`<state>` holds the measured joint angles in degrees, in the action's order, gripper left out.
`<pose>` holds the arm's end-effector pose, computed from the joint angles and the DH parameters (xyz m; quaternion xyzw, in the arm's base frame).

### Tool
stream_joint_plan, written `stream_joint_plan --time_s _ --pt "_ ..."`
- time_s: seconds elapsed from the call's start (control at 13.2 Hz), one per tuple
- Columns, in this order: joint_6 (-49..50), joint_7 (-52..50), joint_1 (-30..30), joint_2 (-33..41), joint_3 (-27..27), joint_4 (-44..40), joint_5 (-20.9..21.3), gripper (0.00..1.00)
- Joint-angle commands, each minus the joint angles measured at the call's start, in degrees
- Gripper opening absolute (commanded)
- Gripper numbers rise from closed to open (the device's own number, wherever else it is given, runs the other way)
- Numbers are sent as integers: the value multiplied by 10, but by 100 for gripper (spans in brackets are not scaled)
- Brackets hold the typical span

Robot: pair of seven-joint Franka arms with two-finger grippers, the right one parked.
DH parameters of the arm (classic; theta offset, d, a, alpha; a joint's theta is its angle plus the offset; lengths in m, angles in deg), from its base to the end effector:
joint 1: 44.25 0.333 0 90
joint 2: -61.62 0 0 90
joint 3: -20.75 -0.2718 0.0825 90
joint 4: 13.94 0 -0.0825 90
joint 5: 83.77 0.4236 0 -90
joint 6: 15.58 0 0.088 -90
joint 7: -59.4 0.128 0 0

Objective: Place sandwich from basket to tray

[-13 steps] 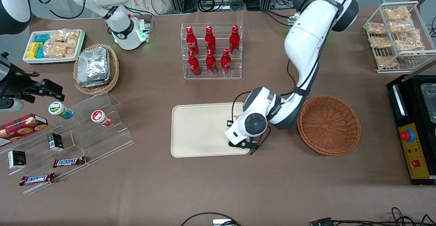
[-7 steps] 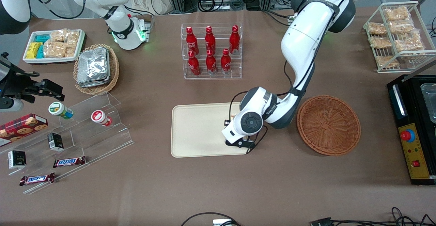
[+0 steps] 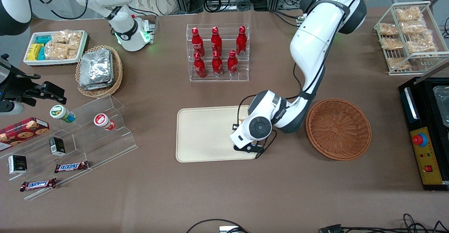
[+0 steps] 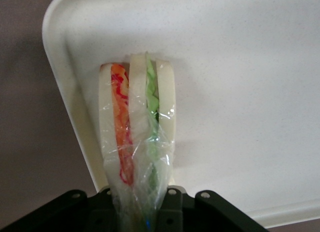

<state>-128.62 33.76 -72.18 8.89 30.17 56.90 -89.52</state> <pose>0.5879 -0.4334 0.1325 0.9886 -0.0515 -0.1320 0.0504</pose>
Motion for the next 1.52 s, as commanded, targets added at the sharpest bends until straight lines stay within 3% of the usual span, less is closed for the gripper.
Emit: stream_joint_plan --time_s 0.0,0.3,0.83,1.21,1.44 --pt "4 -6 2 4 -1 4 5 99" --pt "11 -7 3 37 -5 4 5 100" --pt "167 2 3 206 -113 4 6 100" --pt "285 5 14 320 -164 4 51 100" --pt "363 104 54 362 -167 4 54 100"
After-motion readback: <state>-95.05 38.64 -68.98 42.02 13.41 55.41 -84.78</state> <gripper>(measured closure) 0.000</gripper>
